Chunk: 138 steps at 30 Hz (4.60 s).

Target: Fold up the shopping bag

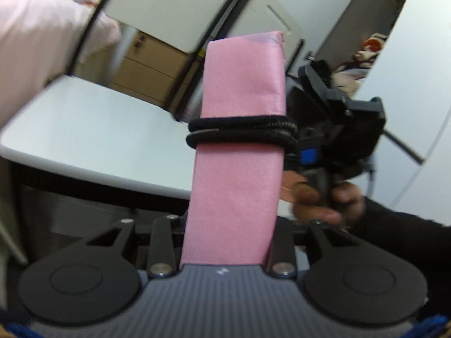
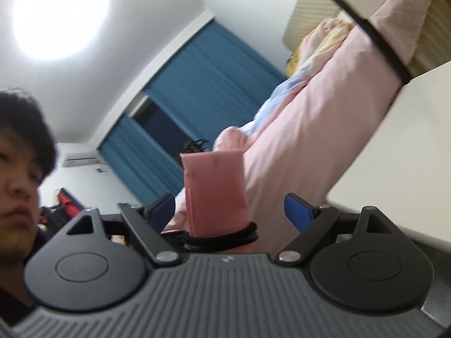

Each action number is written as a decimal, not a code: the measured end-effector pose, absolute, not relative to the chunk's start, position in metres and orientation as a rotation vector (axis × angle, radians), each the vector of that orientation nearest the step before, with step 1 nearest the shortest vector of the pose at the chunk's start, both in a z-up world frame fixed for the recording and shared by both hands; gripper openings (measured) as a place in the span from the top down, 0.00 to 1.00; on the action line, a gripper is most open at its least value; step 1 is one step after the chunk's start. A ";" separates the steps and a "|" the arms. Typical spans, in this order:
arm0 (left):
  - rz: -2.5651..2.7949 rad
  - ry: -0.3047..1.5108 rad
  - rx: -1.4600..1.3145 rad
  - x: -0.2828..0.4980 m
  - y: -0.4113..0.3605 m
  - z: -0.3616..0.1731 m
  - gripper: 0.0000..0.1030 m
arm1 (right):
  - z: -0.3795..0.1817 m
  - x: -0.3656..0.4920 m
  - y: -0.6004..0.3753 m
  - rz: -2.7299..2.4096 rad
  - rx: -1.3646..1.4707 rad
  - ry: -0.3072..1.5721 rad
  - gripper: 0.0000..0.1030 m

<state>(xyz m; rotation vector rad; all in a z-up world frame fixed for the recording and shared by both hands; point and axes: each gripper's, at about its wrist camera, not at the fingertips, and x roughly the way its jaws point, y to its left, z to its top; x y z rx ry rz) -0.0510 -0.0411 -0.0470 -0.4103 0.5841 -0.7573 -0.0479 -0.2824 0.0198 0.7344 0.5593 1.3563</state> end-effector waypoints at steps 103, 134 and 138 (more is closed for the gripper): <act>-0.318 0.675 -0.221 0.037 -0.113 0.014 0.00 | 0.174 -0.289 -0.432 0.066 0.361 0.011 0.44; -0.139 0.661 -0.063 0.069 -0.103 0.006 0.00 | 0.089 0.065 -0.490 -0.140 0.278 0.852 0.45; -0.138 0.677 -0.064 0.074 -0.098 0.004 0.00 | 0.055 0.104 -0.498 -0.176 0.270 0.911 0.45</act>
